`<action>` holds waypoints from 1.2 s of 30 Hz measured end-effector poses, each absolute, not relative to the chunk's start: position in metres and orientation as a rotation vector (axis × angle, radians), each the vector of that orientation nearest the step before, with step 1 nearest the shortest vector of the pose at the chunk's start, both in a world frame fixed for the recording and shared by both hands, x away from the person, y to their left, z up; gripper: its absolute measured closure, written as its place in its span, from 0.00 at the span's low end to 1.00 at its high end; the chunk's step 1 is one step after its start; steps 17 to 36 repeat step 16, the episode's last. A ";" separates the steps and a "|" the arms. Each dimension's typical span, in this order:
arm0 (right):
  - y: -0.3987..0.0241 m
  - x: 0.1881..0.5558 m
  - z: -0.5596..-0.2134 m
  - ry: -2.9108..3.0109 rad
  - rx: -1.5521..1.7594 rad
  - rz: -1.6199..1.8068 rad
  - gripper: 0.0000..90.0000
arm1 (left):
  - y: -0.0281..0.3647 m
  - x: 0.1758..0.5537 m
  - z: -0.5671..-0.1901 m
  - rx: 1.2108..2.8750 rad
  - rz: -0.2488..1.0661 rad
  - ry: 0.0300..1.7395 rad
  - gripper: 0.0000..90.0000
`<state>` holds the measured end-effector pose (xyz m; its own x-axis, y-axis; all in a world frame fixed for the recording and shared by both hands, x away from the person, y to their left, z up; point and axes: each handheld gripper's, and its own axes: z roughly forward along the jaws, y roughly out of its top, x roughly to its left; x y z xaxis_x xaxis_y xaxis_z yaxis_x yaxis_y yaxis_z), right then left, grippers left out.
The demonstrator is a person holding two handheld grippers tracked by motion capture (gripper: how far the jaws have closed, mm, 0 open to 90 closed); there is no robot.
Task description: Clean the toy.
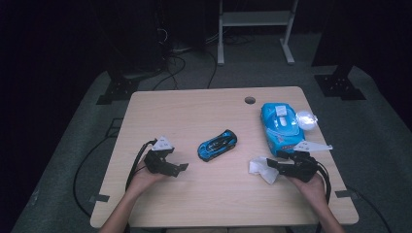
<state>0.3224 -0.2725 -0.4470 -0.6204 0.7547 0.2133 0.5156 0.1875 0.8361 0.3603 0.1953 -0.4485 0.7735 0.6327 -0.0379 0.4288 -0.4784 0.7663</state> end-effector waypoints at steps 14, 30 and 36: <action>-0.273 0.316 -0.443 2.205 1.179 1.420 0.41 | 0.202 0.353 -0.451 2.092 0.319 0.808 0.10; -0.273 0.315 -0.443 2.211 1.179 1.419 0.41 | 0.204 0.352 -0.450 2.078 0.329 0.814 0.10; -0.273 0.315 -0.443 2.211 1.179 1.419 0.41 | 0.204 0.352 -0.450 2.078 0.329 0.814 0.10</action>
